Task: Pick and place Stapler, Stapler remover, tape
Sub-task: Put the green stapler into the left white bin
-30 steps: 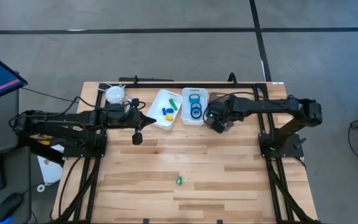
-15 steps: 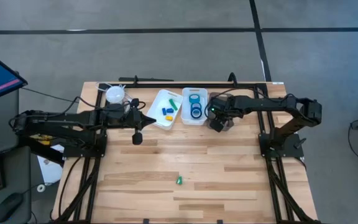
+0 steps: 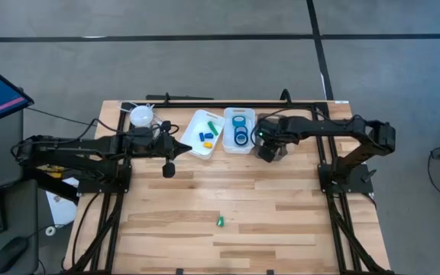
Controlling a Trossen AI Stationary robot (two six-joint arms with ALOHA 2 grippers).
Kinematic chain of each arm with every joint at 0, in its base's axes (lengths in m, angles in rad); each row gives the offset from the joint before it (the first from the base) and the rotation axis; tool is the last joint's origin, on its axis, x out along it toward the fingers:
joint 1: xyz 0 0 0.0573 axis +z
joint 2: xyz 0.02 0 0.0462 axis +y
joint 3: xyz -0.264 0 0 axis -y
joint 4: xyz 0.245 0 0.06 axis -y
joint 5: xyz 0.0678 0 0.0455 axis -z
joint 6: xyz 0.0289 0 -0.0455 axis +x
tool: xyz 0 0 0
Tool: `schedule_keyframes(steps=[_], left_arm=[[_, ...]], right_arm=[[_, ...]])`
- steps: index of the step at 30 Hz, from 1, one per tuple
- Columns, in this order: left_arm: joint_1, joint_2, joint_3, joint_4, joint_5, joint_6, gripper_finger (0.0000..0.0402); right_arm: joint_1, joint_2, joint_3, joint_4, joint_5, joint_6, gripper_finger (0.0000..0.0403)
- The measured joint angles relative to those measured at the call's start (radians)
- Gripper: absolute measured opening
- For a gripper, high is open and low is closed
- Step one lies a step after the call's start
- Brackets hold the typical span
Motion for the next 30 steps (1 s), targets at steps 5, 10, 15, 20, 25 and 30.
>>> schedule_keyframes(steps=[5, 10, 15, 20, 25, 30], left_arm=[[0.0, 0.0, 0.0, 0.0, 0.0, 0.0, 0.0003], [0.0, 0.0, 0.0, 0.0, 0.0, 0.0, 0.0003], [-0.001, 0.0, 0.0, 0.0, 0.0, -0.001, 0.0003], [-0.002, 0.0, 0.0, 0.0, 0.108, -0.008, 0.0003], [-0.002, 0.0, 0.0, 0.0, 0.336, -0.008, 0.0003], [-0.003, 0.001, 0.0, 0.019, 0.339, -0.121, 0.0003]], right_arm=[[0.093, -0.029, 0.054, -0.047, 0.115, -0.021, 0.0054], [0.217, -0.099, 0.076, 0.026, 0.113, -0.025, 0.0025], [0.357, -0.143, 0.075, 0.12, 0.034, -0.025, 0.0003], [0.494, -0.146, 0.075, 0.243, -0.022, -0.026, 0.0004], [0.626, -0.134, 0.074, 0.292, -0.028, -0.025, 0.0001], [0.776, -0.131, 0.074, 0.286, 0.195, 0.049, 0.0001]])
